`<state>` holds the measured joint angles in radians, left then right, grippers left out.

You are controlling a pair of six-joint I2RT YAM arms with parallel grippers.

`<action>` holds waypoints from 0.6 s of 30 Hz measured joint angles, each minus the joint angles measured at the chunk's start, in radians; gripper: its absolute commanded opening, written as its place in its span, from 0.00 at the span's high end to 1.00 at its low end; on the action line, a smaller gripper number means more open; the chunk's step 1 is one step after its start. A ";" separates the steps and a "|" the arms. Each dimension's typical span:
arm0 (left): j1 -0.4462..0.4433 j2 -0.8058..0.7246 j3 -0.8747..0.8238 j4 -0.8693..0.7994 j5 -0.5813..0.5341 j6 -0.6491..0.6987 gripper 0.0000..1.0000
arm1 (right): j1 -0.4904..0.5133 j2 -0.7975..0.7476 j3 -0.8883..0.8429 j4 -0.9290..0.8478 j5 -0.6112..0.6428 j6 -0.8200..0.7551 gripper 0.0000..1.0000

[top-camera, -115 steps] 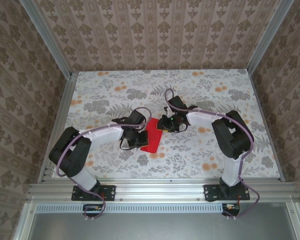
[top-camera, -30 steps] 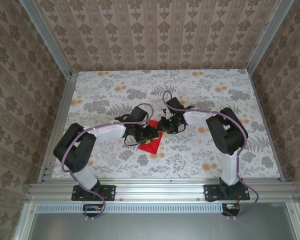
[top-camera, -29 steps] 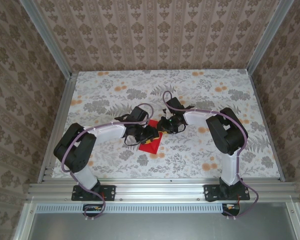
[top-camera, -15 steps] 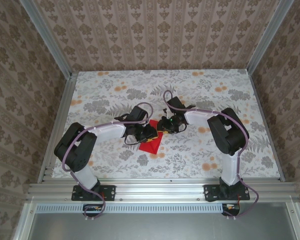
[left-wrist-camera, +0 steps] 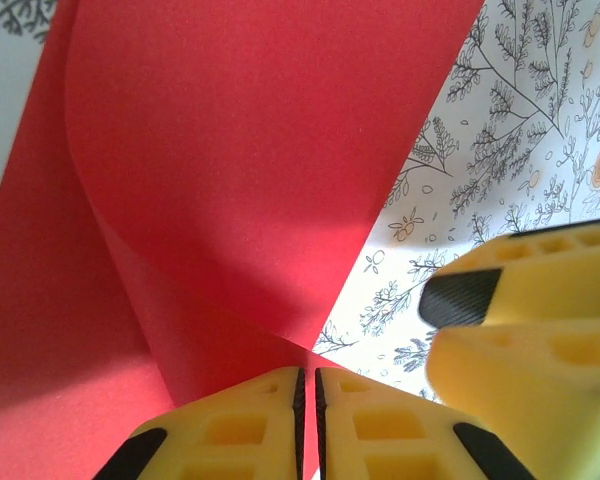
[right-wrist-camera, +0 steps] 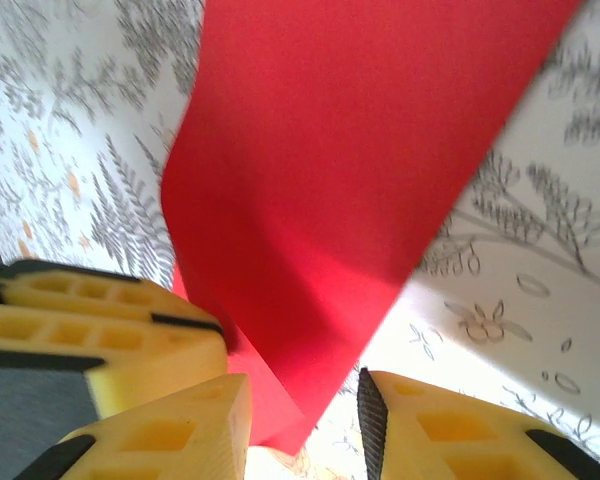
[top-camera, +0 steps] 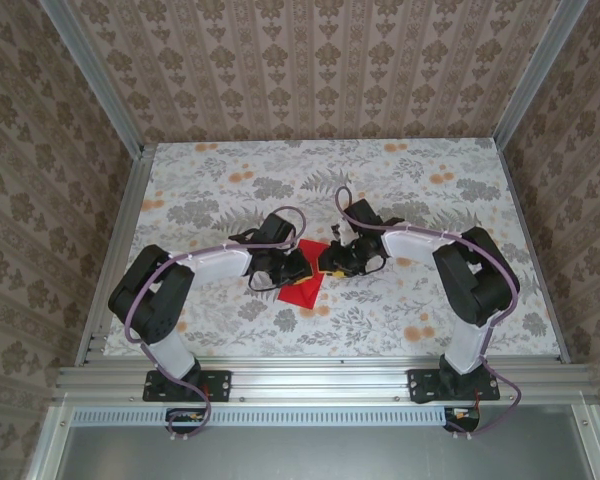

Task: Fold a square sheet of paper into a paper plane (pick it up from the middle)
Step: Fold the triangle a second time at the center of the table.

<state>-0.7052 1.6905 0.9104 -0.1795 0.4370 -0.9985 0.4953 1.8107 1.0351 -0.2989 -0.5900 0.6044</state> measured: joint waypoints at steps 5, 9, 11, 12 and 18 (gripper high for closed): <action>0.000 0.005 -0.001 0.000 0.000 0.000 0.86 | 0.011 0.000 -0.038 0.005 -0.028 0.000 0.63; 0.000 0.005 -0.001 0.000 0.000 0.000 0.87 | 0.020 0.000 -0.049 0.021 -0.055 0.002 0.63; 0.000 0.005 -0.001 0.000 0.000 0.000 0.87 | 0.022 0.002 -0.050 0.037 -0.068 0.005 0.64; 0.000 0.005 -0.001 0.000 0.000 0.000 0.87 | 0.023 0.003 -0.050 0.048 -0.074 0.010 0.65; 0.000 0.005 -0.001 0.000 0.000 0.000 0.89 | 0.027 0.030 -0.051 0.103 -0.098 0.036 0.70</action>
<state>-0.7052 1.6958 0.9092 -0.1791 0.4370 -0.9985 0.5228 1.8404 0.9844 -0.1955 -0.6880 0.6407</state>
